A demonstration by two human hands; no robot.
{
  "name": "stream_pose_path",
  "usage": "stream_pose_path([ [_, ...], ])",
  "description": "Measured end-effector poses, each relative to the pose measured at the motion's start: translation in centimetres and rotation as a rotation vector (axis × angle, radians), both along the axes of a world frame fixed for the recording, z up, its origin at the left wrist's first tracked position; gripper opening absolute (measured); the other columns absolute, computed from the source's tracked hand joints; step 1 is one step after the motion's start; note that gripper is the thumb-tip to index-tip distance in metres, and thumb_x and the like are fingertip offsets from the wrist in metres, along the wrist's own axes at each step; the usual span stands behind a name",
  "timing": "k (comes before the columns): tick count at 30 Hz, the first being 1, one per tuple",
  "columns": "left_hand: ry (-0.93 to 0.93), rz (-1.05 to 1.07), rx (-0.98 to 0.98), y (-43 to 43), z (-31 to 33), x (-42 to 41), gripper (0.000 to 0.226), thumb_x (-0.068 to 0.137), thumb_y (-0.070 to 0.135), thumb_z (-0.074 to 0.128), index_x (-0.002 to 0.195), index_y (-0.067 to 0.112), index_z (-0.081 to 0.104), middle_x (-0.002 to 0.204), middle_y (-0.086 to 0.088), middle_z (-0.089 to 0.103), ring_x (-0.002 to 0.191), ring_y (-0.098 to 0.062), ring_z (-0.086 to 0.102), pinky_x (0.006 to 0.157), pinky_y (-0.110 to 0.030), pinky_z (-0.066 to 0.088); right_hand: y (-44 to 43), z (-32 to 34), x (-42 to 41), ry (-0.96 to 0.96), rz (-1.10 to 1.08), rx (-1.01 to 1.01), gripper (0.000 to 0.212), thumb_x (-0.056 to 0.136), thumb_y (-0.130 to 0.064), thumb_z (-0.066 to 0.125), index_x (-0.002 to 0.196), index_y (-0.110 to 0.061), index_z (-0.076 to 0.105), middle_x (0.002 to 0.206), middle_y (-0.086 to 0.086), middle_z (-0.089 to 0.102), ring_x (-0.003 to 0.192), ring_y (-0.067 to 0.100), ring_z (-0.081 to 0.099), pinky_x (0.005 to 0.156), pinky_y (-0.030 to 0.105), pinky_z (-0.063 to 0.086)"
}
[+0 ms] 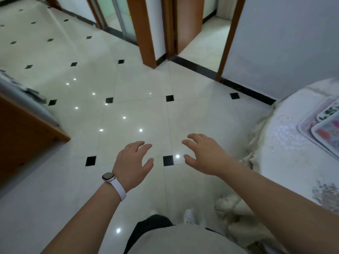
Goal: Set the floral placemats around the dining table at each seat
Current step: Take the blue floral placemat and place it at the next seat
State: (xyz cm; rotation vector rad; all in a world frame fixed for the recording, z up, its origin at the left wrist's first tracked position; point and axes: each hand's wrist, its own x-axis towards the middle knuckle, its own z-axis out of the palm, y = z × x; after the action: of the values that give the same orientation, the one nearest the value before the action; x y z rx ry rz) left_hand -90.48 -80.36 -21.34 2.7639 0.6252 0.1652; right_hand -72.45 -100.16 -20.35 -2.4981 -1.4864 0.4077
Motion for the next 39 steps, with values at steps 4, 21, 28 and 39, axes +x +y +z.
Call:
stream_pose_path([
  [4, -0.003, -0.124, -0.024, 3.1, -1.2, 6.5, 0.052, 0.082, 0.047, 0.046, 0.122, 0.017, 0.064, 0.124, -0.01, 0.063, 0.114, -0.03, 0.058, 0.088, -0.047, 0.049, 0.8, -0.3, 4.0, -0.015, -0.125, -0.053, 0.055, 0.086, -0.045, 0.048, 0.132, -0.018, 0.057, 0.141, 0.011, 0.052, 0.126, 0.032, 0.05, 0.1, 0.045, 0.043],
  [21, -0.076, -0.595, -0.088, 19.8, -0.8, 34.4, 0.054, 0.08, 0.045, 0.048, 0.121, 0.015, 0.065, 0.126, -0.014, 0.062, 0.114, -0.034, 0.058, 0.089, -0.048, 0.05, 13.2, 3.1, 20.6, -0.077, -0.615, -0.134, 0.057, 0.092, -0.05, 0.044, 0.142, -0.024, 0.046, 0.15, 0.005, 0.043, 0.135, 0.027, 0.041, 0.107, 0.045, 0.04],
  [28, -0.091, -0.825, -0.101, 16.0, -0.1, 44.0, 0.054, 0.08, 0.047, 0.048, 0.122, 0.017, 0.065, 0.127, -0.012, 0.061, 0.117, -0.032, 0.056, 0.09, -0.05, 0.049, 9.1, 3.4, 23.0, -0.067, -0.866, -0.127, 0.07, 0.082, -0.058, 0.03, 0.136, -0.02, 0.053, 0.143, 0.009, 0.051, 0.127, 0.031, 0.05, 0.101, 0.044, 0.044],
  [39, -0.056, -1.017, 0.004, 7.3, 0.0, 57.2, 0.048, 0.084, 0.041, 0.054, 0.126, 0.019, 0.061, 0.129, -0.009, 0.06, 0.119, -0.028, 0.054, 0.092, -0.044, 0.045, 0.8, 0.2, 32.2, -0.02, -1.084, -0.035, 0.064, 0.083, -0.055, 0.037, 0.132, -0.018, 0.057, 0.138, 0.011, 0.054, 0.121, 0.033, 0.054, 0.094, 0.045, 0.049],
])
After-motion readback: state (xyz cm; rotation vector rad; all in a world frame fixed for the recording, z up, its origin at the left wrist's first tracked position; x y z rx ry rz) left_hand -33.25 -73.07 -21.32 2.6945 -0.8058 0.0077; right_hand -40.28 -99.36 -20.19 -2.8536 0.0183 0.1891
